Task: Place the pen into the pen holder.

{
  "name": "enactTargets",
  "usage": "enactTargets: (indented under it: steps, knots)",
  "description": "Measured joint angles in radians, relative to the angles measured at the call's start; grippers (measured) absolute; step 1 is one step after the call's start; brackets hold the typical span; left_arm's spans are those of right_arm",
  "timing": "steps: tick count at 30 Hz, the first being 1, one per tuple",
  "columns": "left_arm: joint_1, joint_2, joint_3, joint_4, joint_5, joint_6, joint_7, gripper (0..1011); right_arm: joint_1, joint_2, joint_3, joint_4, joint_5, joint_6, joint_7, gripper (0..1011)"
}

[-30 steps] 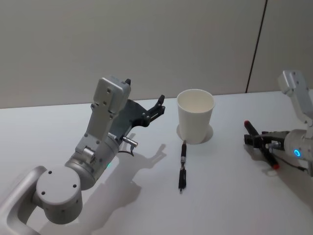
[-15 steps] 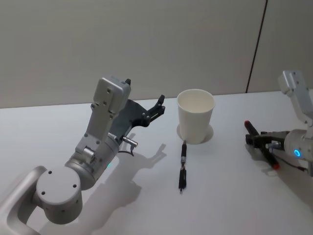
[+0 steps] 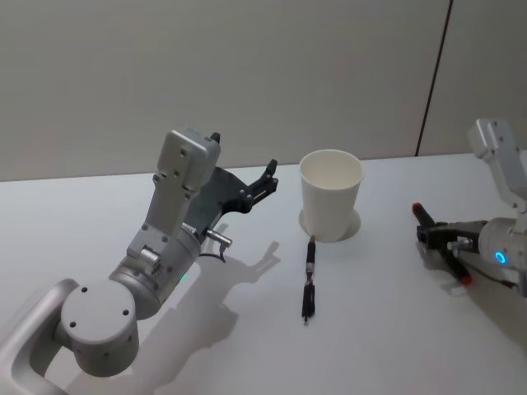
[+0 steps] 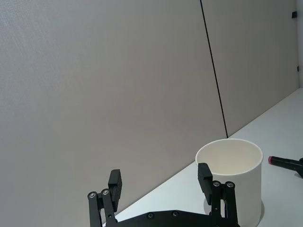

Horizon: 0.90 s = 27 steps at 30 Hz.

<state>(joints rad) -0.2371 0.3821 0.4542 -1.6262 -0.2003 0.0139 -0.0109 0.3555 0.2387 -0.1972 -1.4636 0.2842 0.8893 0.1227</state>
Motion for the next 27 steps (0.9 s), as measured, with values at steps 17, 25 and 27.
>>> enactTargets:
  steps: [17, 25, 27]
  knots:
    - [0.000, 0.000, 0.000, 0.000, 0.000, 0.000, 0.000, 1001, 0.000, 0.000, 0.000, 0.001, 0.000, 0.000, 0.000, 176]
    - [0.000, 0.000, 0.000, 0.000, 0.000, 0.000, 0.000, 1001, 0.000, 0.000, 0.000, 0.000, 0.000, 0.000, 0.000, 176]
    - [0.000, 0.000, 0.000, 0.000, 0.000, 0.000, 0.000, 1001, 0.000, 0.000, 0.000, 0.000, 0.000, 0.000, 0.000, 176]
